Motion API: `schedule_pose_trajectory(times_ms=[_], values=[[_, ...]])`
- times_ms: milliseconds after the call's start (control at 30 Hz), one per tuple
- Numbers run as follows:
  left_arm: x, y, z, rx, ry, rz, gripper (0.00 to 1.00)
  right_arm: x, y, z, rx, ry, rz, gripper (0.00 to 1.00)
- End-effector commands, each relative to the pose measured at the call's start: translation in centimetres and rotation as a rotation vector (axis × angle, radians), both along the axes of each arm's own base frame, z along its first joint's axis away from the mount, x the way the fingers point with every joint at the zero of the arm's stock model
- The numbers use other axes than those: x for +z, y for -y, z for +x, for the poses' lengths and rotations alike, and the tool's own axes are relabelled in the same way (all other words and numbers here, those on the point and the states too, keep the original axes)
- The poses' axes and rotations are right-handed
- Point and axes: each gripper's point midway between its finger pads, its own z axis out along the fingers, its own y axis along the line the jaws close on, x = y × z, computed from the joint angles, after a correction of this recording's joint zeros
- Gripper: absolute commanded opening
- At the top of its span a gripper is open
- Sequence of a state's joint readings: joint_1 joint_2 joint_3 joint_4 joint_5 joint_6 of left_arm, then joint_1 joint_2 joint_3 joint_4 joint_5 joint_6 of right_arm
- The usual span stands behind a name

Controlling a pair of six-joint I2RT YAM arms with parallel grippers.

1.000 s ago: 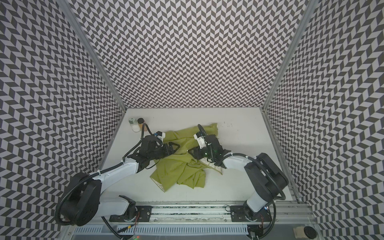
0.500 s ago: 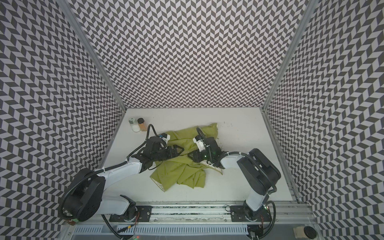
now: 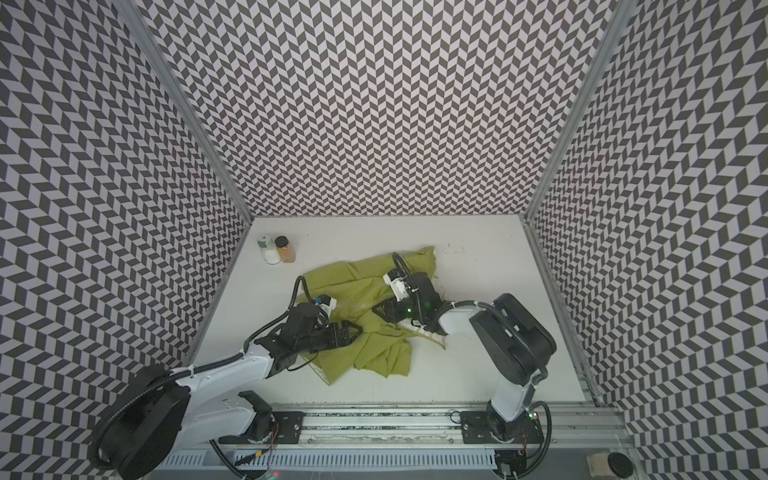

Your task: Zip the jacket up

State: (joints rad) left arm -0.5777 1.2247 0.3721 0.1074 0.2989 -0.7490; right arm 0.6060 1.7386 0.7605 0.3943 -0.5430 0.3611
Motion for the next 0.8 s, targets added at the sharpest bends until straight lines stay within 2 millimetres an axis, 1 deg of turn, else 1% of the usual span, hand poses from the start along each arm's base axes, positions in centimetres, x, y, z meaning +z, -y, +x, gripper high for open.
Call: schedule_pose_trajectory(times_ms=[0, 133, 233, 267, 467, 600, 767], values=[[-0.9, -0.6, 0.8, 0.026, 0.003, 0.054, 0.87, 3.4, -0.4, 0.8, 0.002, 0.064, 0.061, 0.46], [-1.3, -0.4, 1.1, 0.019, -0.004, 0.071, 0.85, 3.8, -0.4, 1.9, -0.024, 0.062, 0.031, 0.46], [-1.2, -0.8, 1.5, 0.037, 0.006, 0.077, 0.86, 2.7, 0.0, 2.8, -0.058, 0.019, 0.006, 0.46], [-1.1, -1.0, 1.6, 0.043, 0.013, 0.065, 0.86, 2.6, 0.0, 2.9, -0.056, 0.012, 0.019, 0.45], [-0.7, -1.7, 2.3, 0.063, 0.006, 0.019, 0.86, 2.6, -1.0, 2.2, 0.000, -0.006, 0.069, 0.44], [-0.2, -1.6, 2.8, 0.064, 0.019, 0.016, 0.86, 2.2, -1.0, 1.7, 0.010, -0.017, 0.075, 0.43], [0.1, -1.6, 3.1, 0.069, 0.022, 0.011, 0.86, 1.7, -0.9, 1.6, 0.009, -0.025, 0.073, 0.44]])
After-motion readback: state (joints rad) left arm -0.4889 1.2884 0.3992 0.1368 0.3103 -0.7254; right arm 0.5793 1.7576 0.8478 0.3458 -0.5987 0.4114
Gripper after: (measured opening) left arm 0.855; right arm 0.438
